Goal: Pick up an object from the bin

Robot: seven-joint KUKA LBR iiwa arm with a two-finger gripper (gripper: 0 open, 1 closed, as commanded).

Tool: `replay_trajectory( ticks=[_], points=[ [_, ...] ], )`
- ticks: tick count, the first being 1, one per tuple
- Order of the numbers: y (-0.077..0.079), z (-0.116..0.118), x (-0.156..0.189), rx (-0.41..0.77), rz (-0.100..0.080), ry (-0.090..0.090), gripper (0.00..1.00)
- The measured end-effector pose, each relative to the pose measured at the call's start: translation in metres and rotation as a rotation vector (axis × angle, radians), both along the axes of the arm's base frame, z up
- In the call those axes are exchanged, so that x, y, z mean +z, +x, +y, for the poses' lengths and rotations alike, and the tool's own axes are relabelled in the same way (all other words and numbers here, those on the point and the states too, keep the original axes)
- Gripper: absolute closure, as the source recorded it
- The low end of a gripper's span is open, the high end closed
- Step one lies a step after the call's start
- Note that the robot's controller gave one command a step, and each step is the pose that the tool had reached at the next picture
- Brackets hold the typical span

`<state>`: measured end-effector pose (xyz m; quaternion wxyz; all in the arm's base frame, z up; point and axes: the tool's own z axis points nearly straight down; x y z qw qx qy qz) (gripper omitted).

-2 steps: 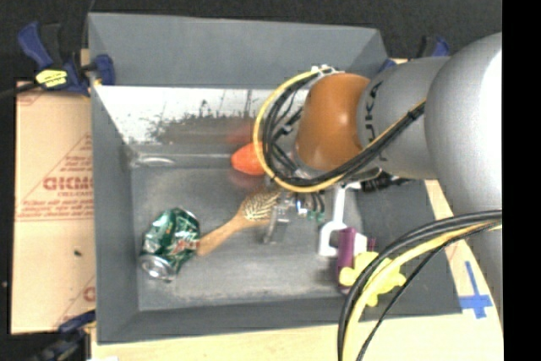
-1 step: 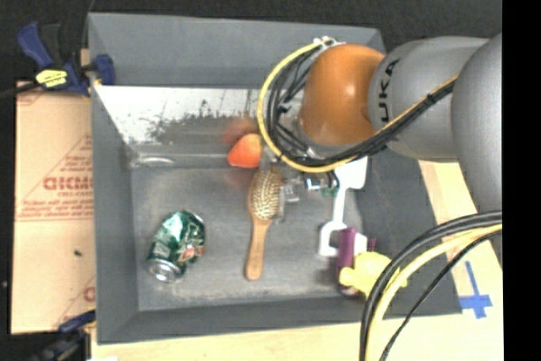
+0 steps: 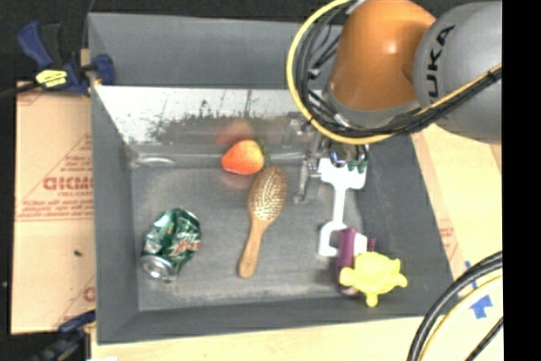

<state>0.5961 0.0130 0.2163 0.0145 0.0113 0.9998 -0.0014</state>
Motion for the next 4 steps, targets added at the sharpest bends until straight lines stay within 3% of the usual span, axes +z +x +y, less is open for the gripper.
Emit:
replay_trajectory(
  ticks=[1, 2, 3, 4],
  points=[
    [0.004, -0.006, -0.068, 0.014, -0.008, -0.001, 0.0],
    [-0.035, -0.008, -0.051, 0.141, -0.01, -0.005, 0.0],
    [-0.018, -0.012, -0.065, 0.155, -0.026, -0.007, 0.0],
    [-0.011, -0.018, -0.1, 0.171, -0.018, -0.008, 0.0]
  ],
)
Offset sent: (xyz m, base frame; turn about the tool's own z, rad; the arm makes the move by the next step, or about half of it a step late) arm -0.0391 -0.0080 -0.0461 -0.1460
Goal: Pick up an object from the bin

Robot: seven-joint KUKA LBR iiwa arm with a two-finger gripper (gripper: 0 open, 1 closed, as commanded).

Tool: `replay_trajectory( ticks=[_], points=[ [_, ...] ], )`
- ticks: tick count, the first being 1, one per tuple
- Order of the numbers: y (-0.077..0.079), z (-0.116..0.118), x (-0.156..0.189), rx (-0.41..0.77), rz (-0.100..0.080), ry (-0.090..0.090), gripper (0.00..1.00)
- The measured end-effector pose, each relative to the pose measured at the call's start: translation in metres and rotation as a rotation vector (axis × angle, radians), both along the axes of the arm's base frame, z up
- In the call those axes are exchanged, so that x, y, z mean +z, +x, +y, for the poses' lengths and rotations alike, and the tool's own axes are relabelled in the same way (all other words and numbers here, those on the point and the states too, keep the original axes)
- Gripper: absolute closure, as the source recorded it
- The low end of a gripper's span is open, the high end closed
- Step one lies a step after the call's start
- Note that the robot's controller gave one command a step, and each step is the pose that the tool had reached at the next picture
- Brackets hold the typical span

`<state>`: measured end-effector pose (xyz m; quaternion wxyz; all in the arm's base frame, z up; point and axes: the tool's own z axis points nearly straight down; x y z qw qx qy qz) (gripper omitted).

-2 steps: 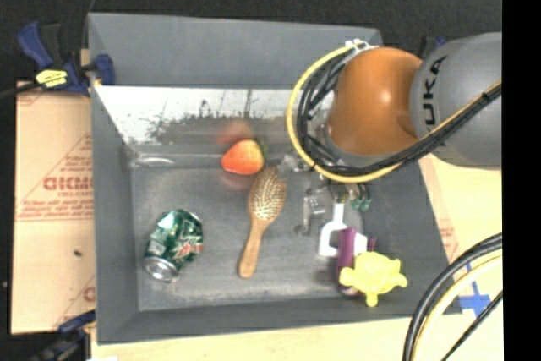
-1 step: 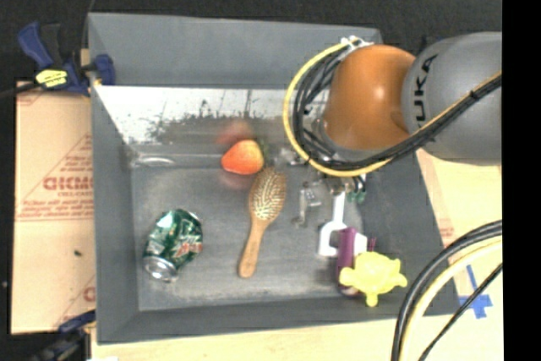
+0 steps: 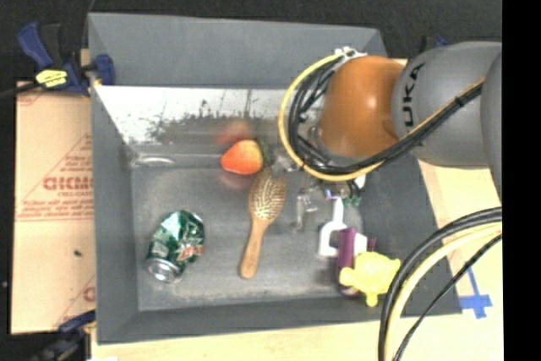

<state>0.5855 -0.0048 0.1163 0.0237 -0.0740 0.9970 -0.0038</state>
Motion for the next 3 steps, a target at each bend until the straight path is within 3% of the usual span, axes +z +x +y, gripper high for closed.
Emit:
replay_trajectory(
  ticks=[1, 2, 3],
  points=[
    [0.027, 0.036, -0.044, 0.07, -0.006, -0.003, 0.0],
    [0.016, 0.024, -0.039, -0.041, -0.022, 0.008, 1.0],
    [0.016, 0.024, -0.039, -0.042, -0.022, 0.008, 1.0]
  ],
)
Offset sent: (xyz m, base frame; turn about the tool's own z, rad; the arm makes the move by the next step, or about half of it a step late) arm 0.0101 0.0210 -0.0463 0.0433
